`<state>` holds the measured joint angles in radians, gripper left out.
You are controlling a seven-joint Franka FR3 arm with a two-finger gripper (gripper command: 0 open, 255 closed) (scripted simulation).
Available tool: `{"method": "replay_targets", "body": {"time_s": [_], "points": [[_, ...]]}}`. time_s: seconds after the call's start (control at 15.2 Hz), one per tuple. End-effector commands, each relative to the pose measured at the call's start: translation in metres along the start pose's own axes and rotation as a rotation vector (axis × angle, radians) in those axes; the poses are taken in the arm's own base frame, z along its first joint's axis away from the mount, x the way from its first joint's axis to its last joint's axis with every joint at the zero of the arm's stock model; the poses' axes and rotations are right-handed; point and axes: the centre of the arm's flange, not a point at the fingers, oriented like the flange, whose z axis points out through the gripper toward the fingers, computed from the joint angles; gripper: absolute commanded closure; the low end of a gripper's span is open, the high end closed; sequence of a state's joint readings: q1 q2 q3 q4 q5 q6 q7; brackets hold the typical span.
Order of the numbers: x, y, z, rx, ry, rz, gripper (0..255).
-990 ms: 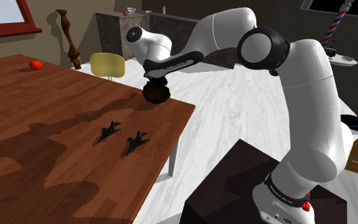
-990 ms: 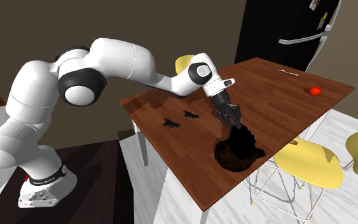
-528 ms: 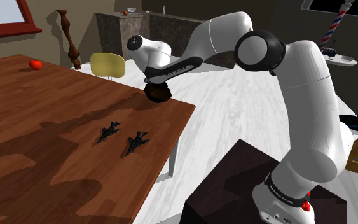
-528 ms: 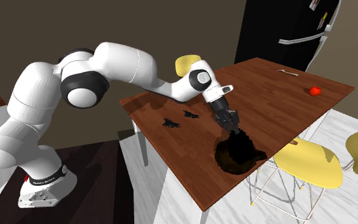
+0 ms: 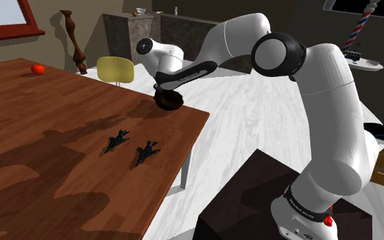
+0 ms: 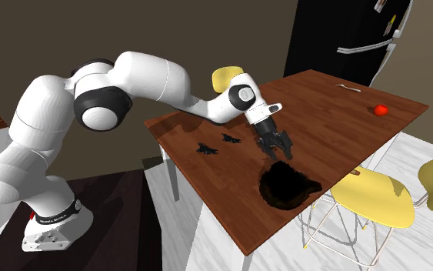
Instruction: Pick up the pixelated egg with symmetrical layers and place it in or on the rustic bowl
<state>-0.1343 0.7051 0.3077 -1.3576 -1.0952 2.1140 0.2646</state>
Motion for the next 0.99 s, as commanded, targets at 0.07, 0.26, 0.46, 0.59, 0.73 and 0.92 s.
{"method": "replay_targets", "body": {"time_s": [0.07,0.26,0.46,0.59,0.73,0.92], "points": [[0.000,0.000,0.000,0.000,0.000,0.000,0],[0.000,0.000,-0.013,0.000,0.000,0.000,0],[0.000,0.000,-0.050,0.000,0.000,0.000,0],[0.000,0.000,-0.050,0.000,0.000,0.000,0],[0.000,0.000,-0.050,0.000,0.000,0.000,0],[0.000,0.000,-0.050,0.000,0.000,0.000,0]]}}
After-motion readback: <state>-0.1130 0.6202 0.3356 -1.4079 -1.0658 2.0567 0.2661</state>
